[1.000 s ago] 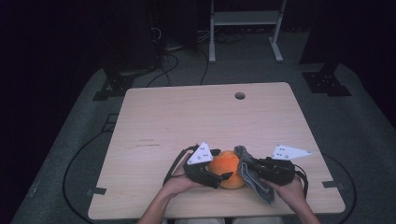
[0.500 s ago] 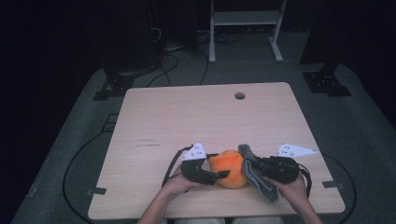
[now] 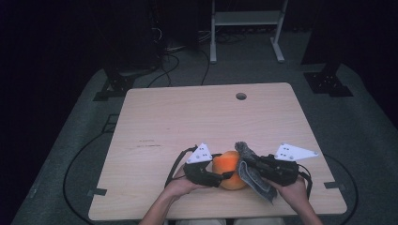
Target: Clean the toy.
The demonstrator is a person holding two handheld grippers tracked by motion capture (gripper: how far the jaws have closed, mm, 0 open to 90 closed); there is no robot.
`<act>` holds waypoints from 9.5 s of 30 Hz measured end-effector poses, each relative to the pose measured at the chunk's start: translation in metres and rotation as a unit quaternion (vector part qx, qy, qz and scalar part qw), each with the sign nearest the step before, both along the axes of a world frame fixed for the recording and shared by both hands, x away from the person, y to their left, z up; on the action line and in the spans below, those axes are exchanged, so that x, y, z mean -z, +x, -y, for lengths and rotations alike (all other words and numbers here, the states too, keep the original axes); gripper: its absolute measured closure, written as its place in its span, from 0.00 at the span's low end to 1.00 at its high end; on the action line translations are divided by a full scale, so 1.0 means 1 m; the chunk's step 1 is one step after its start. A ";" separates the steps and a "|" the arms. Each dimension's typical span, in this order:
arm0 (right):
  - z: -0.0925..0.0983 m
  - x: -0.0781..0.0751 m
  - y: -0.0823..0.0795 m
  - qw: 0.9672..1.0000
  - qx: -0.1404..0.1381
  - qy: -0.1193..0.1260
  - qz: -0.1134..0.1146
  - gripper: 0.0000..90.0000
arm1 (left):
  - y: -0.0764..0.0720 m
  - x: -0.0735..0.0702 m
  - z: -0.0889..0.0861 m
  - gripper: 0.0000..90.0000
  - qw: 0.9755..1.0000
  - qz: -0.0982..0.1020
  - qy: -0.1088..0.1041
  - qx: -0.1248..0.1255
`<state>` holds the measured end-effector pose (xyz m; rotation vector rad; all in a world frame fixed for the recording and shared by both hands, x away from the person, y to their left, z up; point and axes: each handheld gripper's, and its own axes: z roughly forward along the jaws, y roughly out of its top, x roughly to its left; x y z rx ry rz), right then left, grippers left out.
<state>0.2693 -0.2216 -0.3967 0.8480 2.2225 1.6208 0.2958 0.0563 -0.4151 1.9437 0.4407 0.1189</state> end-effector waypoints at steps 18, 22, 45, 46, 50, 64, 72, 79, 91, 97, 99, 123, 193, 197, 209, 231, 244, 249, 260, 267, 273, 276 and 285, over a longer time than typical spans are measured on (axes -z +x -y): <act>0.012 -0.004 0.001 0.999 0.018 0.006 0.029 0.89 | 0.000 -0.001 0.001 0.42 0.998 0.035 0.009 -0.048; 0.007 0.011 0.009 1.000 0.023 -0.017 0.008 0.89 | 0.000 0.004 0.001 0.37 0.999 0.025 0.014 -0.024; 0.028 0.026 0.016 0.999 0.029 0.012 -0.037 0.89 | 0.001 0.011 0.003 0.41 0.998 0.053 0.036 -0.008; 0.030 0.029 0.017 0.998 0.029 0.024 -0.045 0.89 | 0.002 0.011 0.003 0.40 0.998 0.054 0.037 -0.010; 0.030 0.032 0.019 0.998 0.029 0.036 -0.049 0.89 | 0.004 0.012 0.002 0.39 0.998 0.053 0.035 -0.020; -0.001 0.022 0.005 0.999 -0.020 0.027 -0.018 0.89 | 0.016 0.019 -0.007 0.37 0.996 0.012 -0.010 -0.086; 0.024 0.030 0.018 0.998 0.028 0.032 -0.055 0.89 | 0.003 0.015 0.000 0.34 1.000 0.025 0.011 -0.010; 0.035 0.035 0.025 0.995 0.021 0.038 -0.088 0.89 | 0.005 0.010 0.006 0.15 0.998 0.038 0.046 -0.016; 0.004 0.013 0.008 0.999 -0.022 0.015 -0.028 0.89 | -0.007 0.014 0.014 0.46 0.990 0.119 0.076 -0.028; -0.001 0.001 0.003 1.000 -0.030 0.003 -0.009 0.89 | -0.017 0.016 0.013 0.46 0.984 0.144 0.103 0.015; 0.002 0.004 0.006 1.000 -0.023 0.005 -0.017 0.89 | -0.017 0.016 0.014 0.44 0.985 0.142 0.098 0.018; 0.027 0.030 0.029 0.997 0.029 0.003 -0.069 0.89 | -0.016 0.022 0.007 0.41 0.984 0.138 0.102 0.055; 0.010 0.016 0.020 0.999 -0.011 -0.013 -0.052 0.89 | -0.012 0.028 0.014 0.37 0.987 0.132 0.078 0.038; 0.032 0.030 0.029 0.996 0.038 -0.032 -0.076 0.89 | -0.013 0.028 0.012 0.36 0.987 0.134 0.080 0.042; 0.026 0.033 0.037 0.995 0.011 0.025 -0.095 0.89 | -0.013 0.029 0.011 0.35 0.987 0.135 0.078 0.043; 0.031 0.020 0.024 0.997 0.013 0.032 -0.065 0.89 | 0.003 0.032 -0.001 0.33 0.995 0.092 0.024 -0.012; 0.022 0.034 0.021 0.998 0.002 0.010 -0.067 0.89 | 0.009 0.033 0.007 0.21 0.997 0.057 0.045 -0.029; 0.034 0.042 0.027 0.996 0.030 0.017 -0.087 0.89 | 0.010 0.034 0.006 0.34 0.998 0.051 0.020 -0.041; 0.031 0.019 0.016 0.998 0.039 0.032 -0.043 0.89 | 0.007 0.011 -0.002 0.38 0.995 0.060 0.030 -0.080; -0.012 -0.011 -0.004 1.000 -0.005 -0.012 0.024 0.89 | -0.004 0.002 0.008 0.41 0.995 0.075 0.046 -0.046; -0.003 0.012 0.006 1.000 0.015 -0.019 -0.017 0.89 | -0.002 0.006 0.013 0.37 0.996 0.061 0.048 -0.043; 0.001 0.016 0.009 0.999 0.020 -0.019 -0.025 0.89 | 0.003 0.006 0.009 0.22 0.997 0.049 0.033 -0.041; 0.013 0.023 0.014 0.999 0.026 -0.014 -0.039 0.89 | 0.007 0.017 -0.002 0.22 0.997 0.060 0.039 -0.017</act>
